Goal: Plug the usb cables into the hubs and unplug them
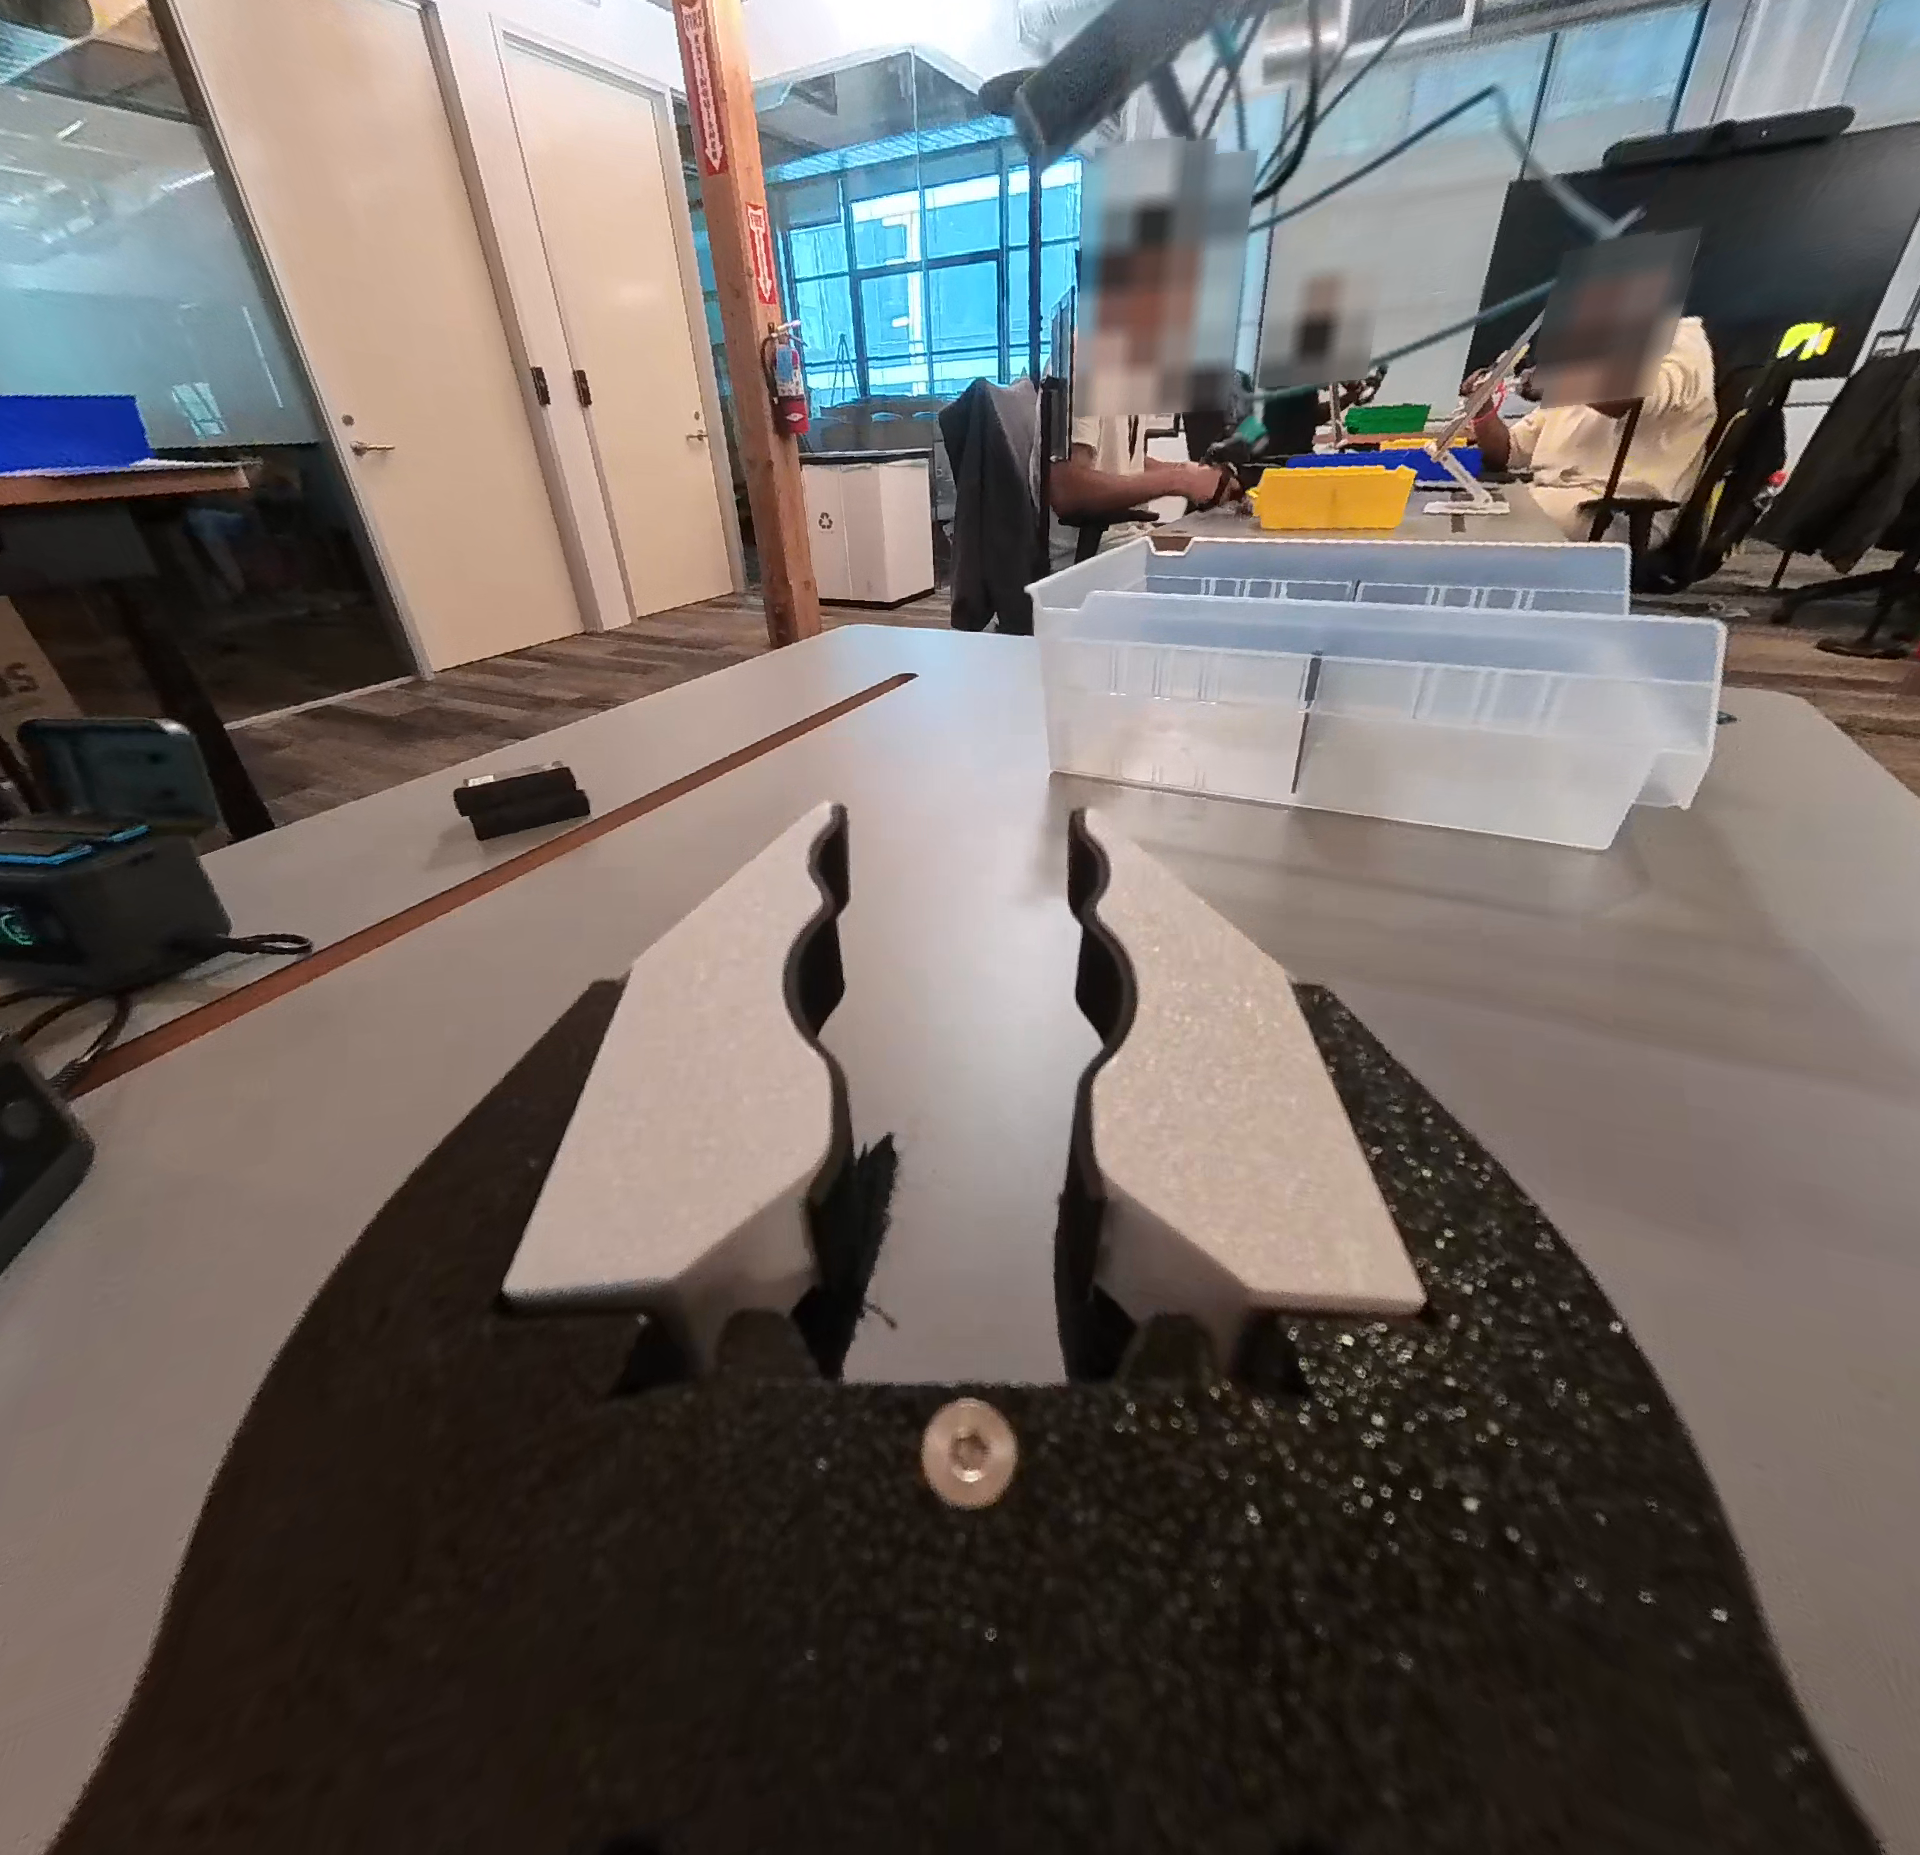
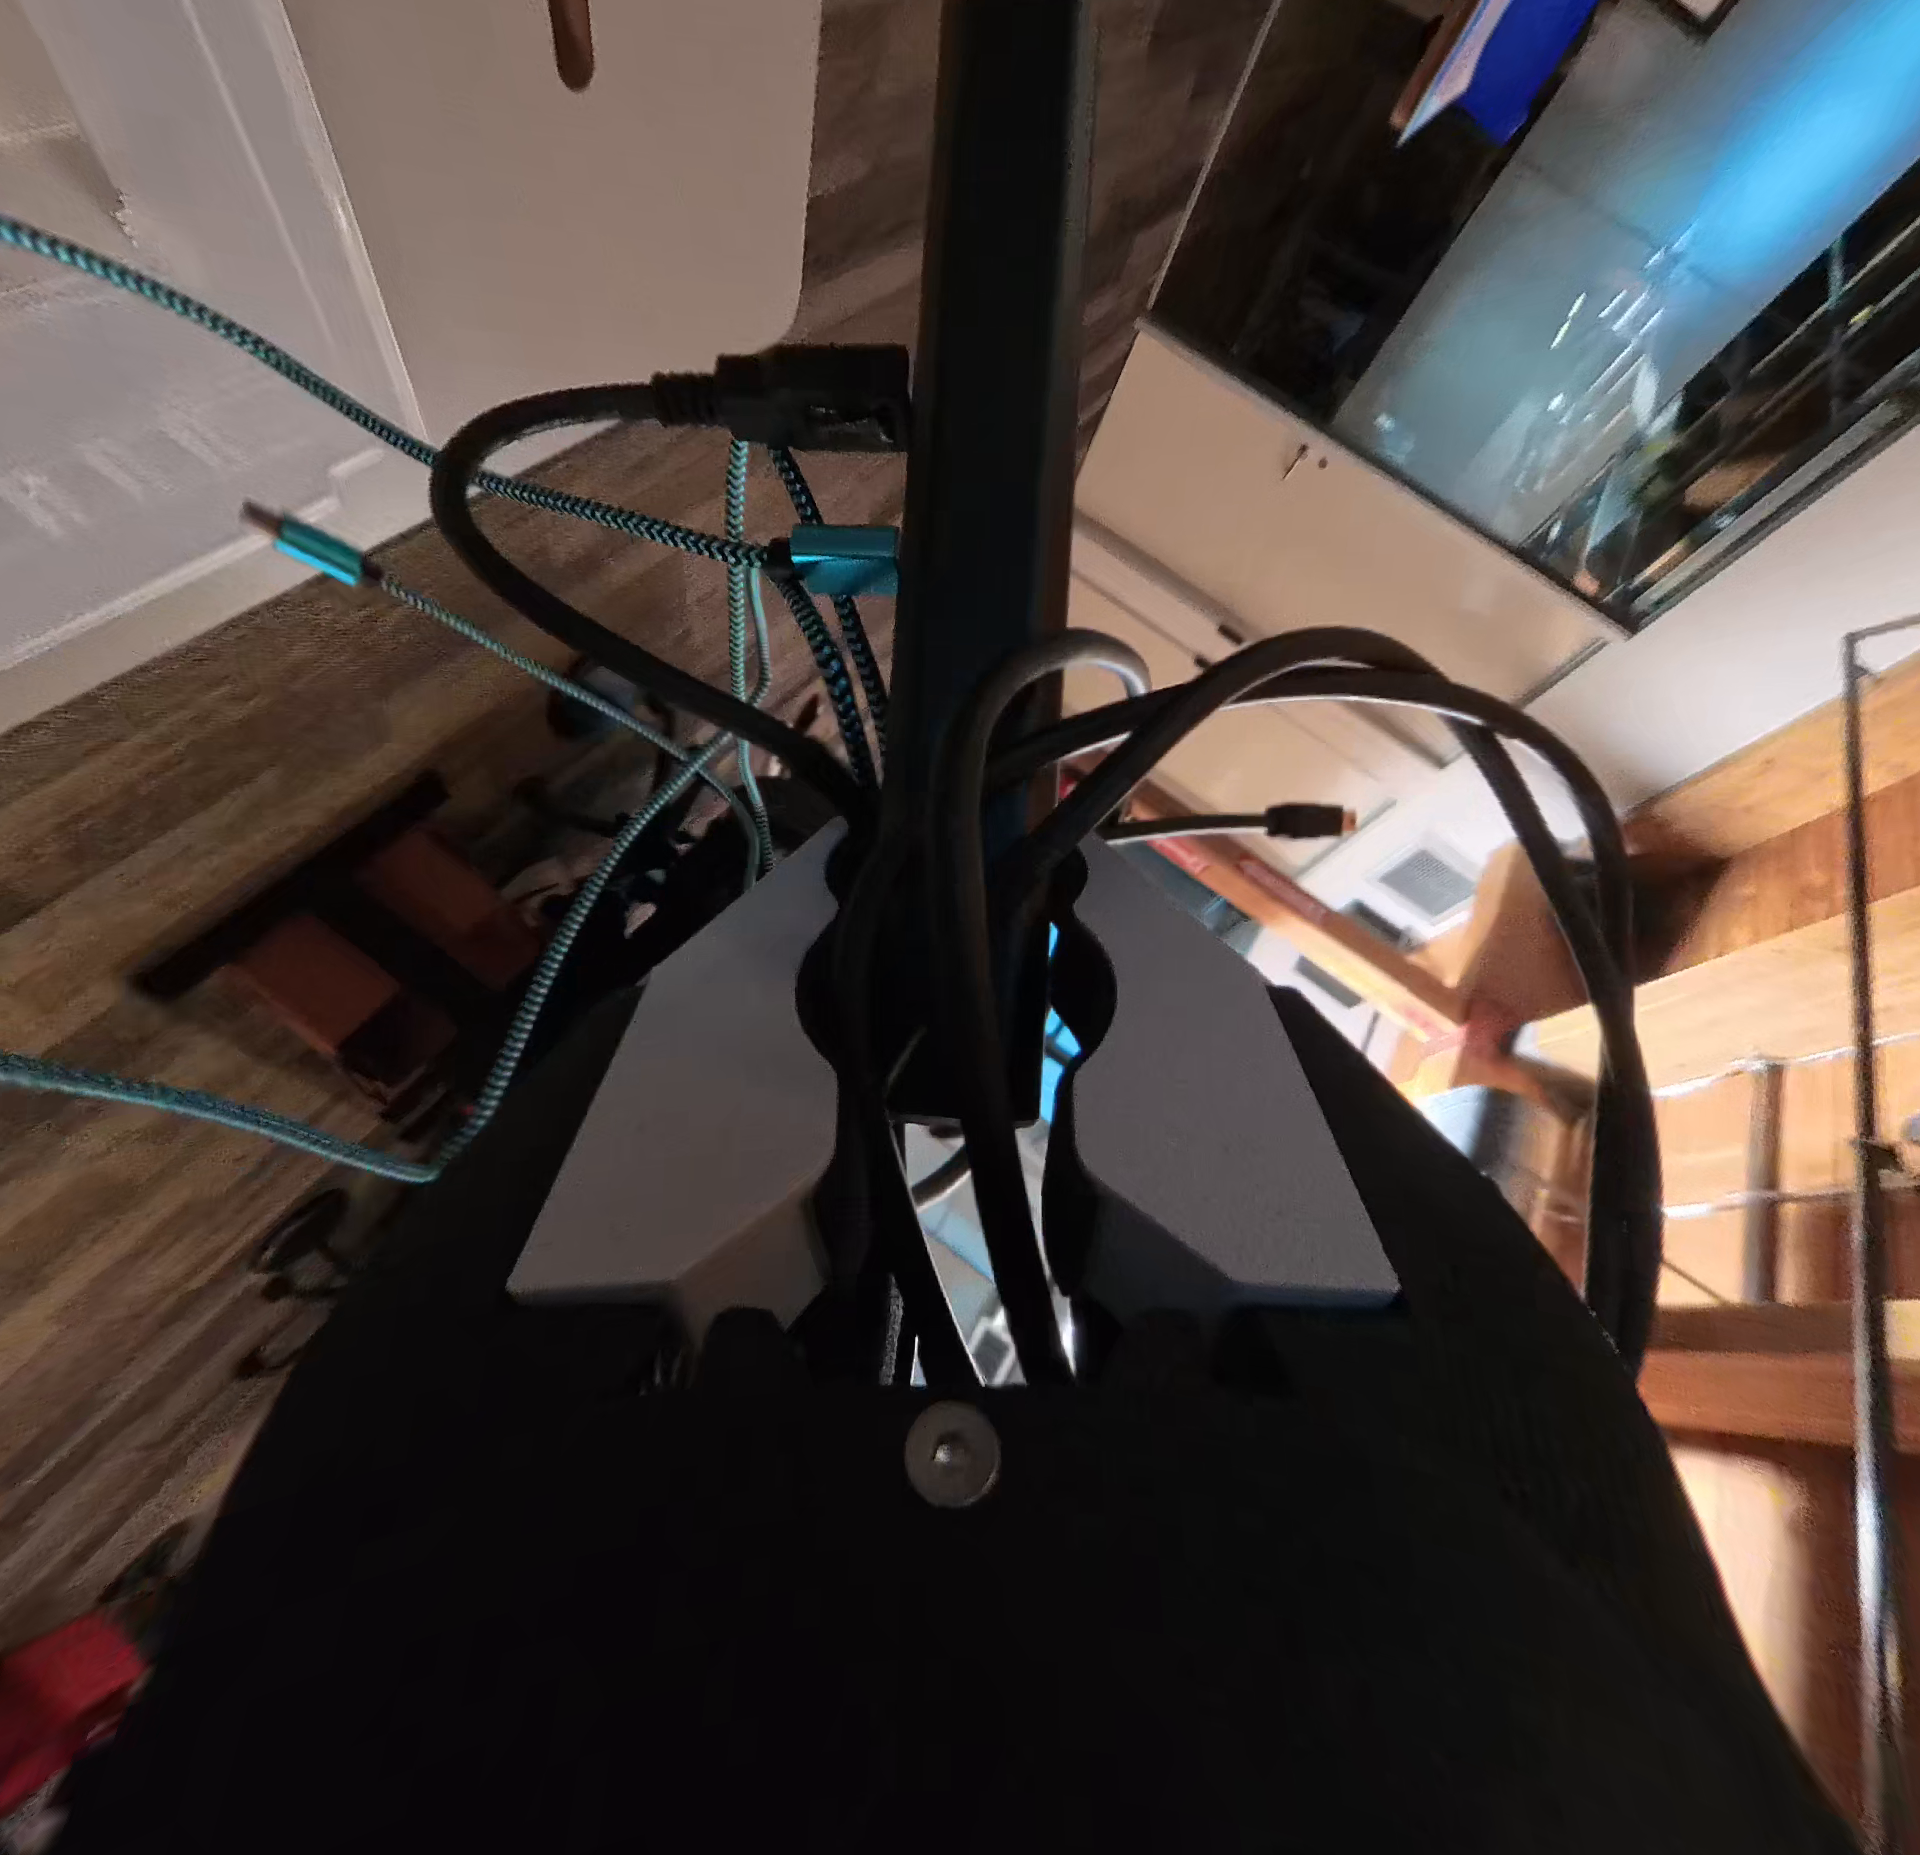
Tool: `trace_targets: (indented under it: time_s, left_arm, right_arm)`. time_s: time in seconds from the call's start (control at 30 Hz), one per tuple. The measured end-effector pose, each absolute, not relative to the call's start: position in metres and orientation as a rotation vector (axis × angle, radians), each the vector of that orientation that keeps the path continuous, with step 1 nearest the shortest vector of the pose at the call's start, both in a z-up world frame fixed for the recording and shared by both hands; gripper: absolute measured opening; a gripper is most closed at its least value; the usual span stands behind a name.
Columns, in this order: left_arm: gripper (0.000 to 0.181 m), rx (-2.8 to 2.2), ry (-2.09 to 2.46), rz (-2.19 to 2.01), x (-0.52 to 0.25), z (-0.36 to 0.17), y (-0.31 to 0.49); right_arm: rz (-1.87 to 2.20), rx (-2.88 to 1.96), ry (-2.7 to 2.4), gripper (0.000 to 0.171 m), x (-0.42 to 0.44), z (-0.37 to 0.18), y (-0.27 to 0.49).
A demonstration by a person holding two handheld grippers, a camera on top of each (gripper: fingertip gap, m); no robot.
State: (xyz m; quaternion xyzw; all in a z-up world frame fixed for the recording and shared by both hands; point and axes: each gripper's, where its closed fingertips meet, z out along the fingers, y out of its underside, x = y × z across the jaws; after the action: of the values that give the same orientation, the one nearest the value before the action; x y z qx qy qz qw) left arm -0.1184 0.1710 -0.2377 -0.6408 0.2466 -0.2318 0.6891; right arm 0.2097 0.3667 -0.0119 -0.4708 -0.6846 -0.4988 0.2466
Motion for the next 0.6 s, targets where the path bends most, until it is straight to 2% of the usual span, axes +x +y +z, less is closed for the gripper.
trace_targets:
  time_s: [0.37,0.6]
  left_arm:
    - [0.037,-1.440,0.658,-0.467,-0.103,-0.244,0.167]
    - [0.036,-1.445,0.678,-0.463,-0.099,-0.246,0.166]
  right_arm:
    - [-1.491,-0.795,-1.640,0.031,0.181,-0.062,0.382]
    - [-1.367,-0.877,-1.544,0.032,0.192,-0.109,0.383]
